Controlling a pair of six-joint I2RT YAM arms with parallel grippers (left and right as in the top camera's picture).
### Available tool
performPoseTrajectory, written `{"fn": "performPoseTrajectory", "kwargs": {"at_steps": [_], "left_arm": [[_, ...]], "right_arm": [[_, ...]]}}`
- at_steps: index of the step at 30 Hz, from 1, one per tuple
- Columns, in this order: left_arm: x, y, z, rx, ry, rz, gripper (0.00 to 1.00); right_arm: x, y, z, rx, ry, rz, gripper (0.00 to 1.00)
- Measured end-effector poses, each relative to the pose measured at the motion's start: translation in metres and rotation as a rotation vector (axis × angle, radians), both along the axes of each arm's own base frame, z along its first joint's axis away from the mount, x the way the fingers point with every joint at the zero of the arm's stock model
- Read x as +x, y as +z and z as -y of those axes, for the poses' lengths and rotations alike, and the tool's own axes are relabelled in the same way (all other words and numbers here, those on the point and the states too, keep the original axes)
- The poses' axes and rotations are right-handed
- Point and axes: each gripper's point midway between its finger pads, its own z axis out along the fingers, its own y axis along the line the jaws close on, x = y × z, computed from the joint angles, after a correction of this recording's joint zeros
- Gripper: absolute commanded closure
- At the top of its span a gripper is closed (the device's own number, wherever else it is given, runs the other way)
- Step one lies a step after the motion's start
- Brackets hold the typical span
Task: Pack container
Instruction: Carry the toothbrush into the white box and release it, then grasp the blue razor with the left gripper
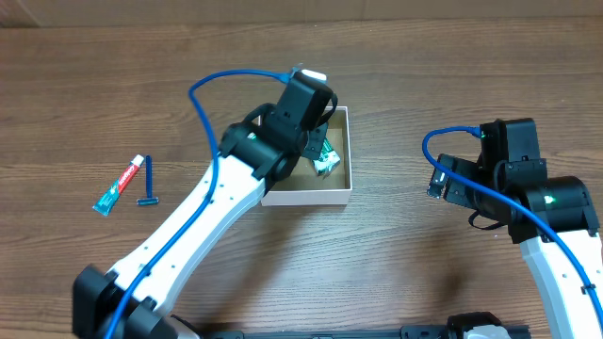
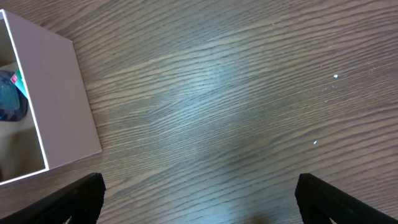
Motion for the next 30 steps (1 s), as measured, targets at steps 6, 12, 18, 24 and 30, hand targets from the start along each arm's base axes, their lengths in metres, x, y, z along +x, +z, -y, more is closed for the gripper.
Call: {"fn": "performPoseTrajectory", "kwargs": {"at_steps": [6, 12, 18, 24, 30], "left_arm": [[0.007, -0.063, 0.006, 0.156, -0.104, -0.108, 0.96], [0.007, -0.093, 0.007, 0.213, -0.146, -0.167, 0.43], [0.0, -0.095, 0.003, 0.238, -0.149, -0.195, 0.41], [-0.041, -0.006, -0.039, 0.217, -0.039, -0.128, 0.34], [-0.031, 0.057, -0.181, 0.097, 0.411, -0.035, 0.27]], "right_arm": [[0.0, 0.0, 0.0, -0.001, 0.0, 0.0, 0.0], [0.0, 0.0, 0.0, 0.0, 0.0, 0.0, 0.0], [0.0, 0.0, 0.0, 0.0, 0.0, 0.0, 0.0], [0.0, 0.0, 0.0, 0.0, 0.0, 0.0, 0.0], [0.0, 0.0, 0.0, 0.0, 0.0, 0.0, 0.0]]}}
